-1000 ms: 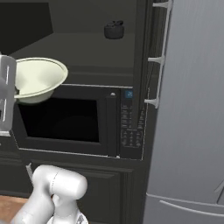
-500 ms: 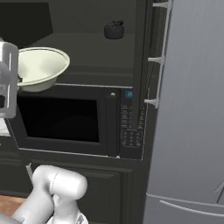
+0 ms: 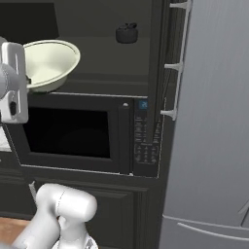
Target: Pick the mug and place it in the sink. Pick the bowl and place it in the open cabinet and then close the cabinet.
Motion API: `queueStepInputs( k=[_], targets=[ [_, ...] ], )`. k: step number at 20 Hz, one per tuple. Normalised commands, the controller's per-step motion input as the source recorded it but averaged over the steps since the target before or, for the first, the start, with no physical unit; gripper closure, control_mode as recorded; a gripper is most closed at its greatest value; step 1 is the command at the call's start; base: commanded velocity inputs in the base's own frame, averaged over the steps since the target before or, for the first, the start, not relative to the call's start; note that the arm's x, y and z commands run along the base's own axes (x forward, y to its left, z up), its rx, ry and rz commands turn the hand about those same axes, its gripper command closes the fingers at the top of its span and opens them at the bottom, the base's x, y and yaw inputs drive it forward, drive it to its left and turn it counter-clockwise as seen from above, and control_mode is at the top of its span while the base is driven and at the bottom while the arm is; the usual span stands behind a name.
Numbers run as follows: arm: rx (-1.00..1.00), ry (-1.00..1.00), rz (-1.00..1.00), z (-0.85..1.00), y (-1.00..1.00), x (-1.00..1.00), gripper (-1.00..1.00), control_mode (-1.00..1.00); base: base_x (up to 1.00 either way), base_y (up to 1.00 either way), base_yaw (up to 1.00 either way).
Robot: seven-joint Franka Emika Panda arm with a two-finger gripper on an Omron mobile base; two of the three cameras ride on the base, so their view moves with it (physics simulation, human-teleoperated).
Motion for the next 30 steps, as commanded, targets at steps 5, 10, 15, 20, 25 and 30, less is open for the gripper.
queueStepInputs(
  k=[5, 10, 15, 20, 25, 30],
  targets=[
    [-0.02, -0.11, -0.01, 0.00, 0.00, 0.29, 1.00, -1.00, 0.00, 0.00, 0.00],
    [0.00, -0.03, -0.03, 0.01, -0.01, 0.30, 1.00, -1.00, 0.00, 0.00, 0.00],
    [0.00, 0.01, -0.05, 0.19, 0.00, 0.32, 1.00, -1.00, 0.00, 0.00, 0.00],
    [0.00, 0.01, -0.06, 0.15, 0.00, 0.39, 1.00, -1.00, 0.00, 0.00, 0.00],
    [0.00, 0.02, -0.03, 0.01, 0.00, 0.45, 1.00, -1.00, 0.00, 0.00, 0.00],
    [0.00, 0.01, 0.00, 0.00, 0.00, 0.56, 1.00, -1.00, 0.00, 0.00, 0.00]
  ],
)
